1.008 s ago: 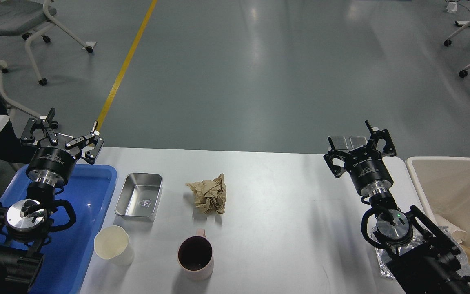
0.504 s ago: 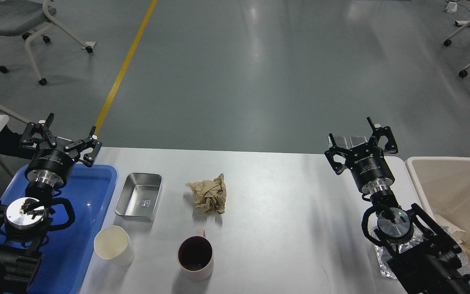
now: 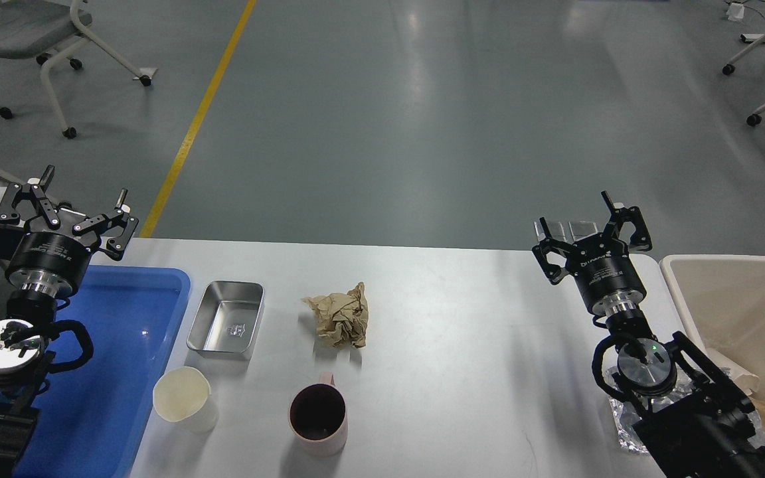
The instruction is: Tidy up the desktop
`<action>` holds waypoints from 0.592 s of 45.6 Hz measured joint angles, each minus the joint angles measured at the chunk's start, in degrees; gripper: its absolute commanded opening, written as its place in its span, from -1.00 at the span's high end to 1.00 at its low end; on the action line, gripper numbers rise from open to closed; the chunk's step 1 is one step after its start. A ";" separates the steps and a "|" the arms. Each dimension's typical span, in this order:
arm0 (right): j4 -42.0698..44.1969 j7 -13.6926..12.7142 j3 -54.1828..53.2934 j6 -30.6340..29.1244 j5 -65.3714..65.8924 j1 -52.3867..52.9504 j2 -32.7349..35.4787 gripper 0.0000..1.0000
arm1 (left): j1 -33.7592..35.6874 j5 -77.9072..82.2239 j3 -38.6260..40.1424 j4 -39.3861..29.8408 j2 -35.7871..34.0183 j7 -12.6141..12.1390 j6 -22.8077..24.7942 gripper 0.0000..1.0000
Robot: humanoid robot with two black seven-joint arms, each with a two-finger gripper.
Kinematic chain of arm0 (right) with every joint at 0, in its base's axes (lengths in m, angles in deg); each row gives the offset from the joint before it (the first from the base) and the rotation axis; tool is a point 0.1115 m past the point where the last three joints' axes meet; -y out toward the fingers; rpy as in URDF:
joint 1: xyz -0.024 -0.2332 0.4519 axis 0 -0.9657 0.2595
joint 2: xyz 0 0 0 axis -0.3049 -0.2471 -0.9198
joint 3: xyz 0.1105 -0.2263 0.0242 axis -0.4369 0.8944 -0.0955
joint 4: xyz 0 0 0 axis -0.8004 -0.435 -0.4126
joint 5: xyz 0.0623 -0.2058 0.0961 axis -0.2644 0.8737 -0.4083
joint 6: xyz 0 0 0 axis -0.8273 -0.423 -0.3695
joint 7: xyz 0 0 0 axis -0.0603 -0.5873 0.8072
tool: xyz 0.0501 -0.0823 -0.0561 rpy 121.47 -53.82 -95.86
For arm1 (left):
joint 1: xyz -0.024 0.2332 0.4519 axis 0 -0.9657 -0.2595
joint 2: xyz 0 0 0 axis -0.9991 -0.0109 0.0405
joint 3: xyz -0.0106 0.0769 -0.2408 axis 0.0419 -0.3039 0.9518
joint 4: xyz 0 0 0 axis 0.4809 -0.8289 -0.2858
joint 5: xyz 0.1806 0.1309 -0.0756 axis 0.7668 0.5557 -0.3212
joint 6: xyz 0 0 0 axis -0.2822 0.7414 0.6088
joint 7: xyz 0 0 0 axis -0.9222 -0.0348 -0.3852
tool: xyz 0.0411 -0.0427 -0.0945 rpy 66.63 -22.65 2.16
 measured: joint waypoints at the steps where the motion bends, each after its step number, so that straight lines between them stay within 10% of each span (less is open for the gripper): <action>1: -0.15 0.03 0.00 0.00 0.00 0.01 0.05 -1.00 | 0.07 0.37 0.00 0.10 -0.04 0.05 -0.13 -0.93; 27: -0.58 -0.02 0.34 -0.11 1.41 0.12 3.05 -1.00 | 4.17 16.97 -17.90 -5.54 -10.51 -1.57 -7.48 -0.93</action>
